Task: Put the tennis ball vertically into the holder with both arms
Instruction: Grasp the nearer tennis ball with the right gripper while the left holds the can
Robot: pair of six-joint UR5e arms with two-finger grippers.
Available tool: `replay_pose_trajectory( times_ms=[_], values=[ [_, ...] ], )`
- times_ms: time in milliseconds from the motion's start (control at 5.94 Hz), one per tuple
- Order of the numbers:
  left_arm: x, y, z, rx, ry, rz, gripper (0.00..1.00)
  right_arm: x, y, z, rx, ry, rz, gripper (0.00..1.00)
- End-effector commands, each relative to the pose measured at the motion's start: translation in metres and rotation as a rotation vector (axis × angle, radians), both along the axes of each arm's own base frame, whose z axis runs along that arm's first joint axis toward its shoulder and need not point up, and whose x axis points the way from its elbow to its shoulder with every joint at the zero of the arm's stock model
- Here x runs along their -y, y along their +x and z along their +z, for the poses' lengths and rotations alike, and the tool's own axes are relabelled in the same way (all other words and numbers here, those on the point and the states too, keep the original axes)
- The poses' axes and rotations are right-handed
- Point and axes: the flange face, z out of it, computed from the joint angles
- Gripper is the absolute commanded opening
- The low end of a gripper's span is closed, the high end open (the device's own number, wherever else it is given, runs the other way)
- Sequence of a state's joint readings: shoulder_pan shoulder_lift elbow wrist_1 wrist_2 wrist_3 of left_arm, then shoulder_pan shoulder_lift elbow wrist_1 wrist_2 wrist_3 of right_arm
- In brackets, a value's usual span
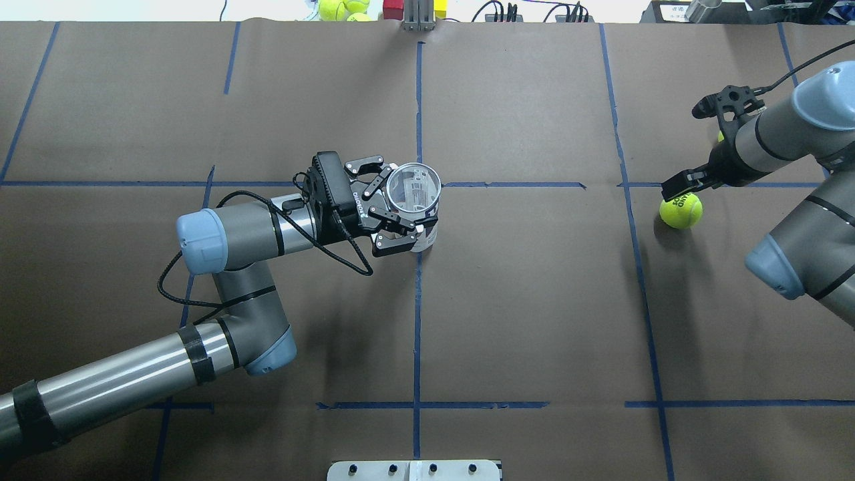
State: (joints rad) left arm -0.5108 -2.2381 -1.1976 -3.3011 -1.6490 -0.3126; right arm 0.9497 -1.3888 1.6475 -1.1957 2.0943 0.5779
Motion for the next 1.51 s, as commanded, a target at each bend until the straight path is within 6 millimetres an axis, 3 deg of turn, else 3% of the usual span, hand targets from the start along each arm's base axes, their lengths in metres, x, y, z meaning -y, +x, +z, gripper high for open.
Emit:
replay_pose_trajectory(
  times_ms=[0, 168, 336, 505, 673, 1009, 1346],
  values=[
    [0.0, 0.0, 0.0, 0.001, 0.0, 0.0, 0.88, -0.004, -0.012, 0.007, -0.025, 0.007, -0.011, 0.97],
    [0.0, 0.0, 0.0, 0.001, 0.0, 0.0, 0.89, -0.006, -0.018, 0.011, -0.039, 0.008, -0.015, 0.97],
    [0.0, 0.0, 0.001, 0.003, 0.0, 0.0, 0.88, -0.009, -0.028, 0.017, -0.064, 0.015, -0.018, 0.89],
    [0.0, 0.0, 0.0, 0.001, 0.0, 0.0, 0.88, -0.009, -0.031, 0.02, -0.076, 0.022, -0.02, 0.43],
    [0.0, 0.0, 0.002, 0.004, -0.001, 0.0, 0.88, -0.01, -0.031, 0.019, -0.075, 0.02, -0.016, 0.06],
    [0.0, 0.0, 0.002, 0.004, -0.001, 0.0, 0.88, -0.011, -0.027, -0.007, -0.042, 0.041, -0.006, 0.0],
    [0.0, 0.0, 0.002, 0.005, 0.0, -0.001, 0.88, -0.026, -0.021, -0.071, 0.065, 0.002, 0.062, 0.0]
  ],
)
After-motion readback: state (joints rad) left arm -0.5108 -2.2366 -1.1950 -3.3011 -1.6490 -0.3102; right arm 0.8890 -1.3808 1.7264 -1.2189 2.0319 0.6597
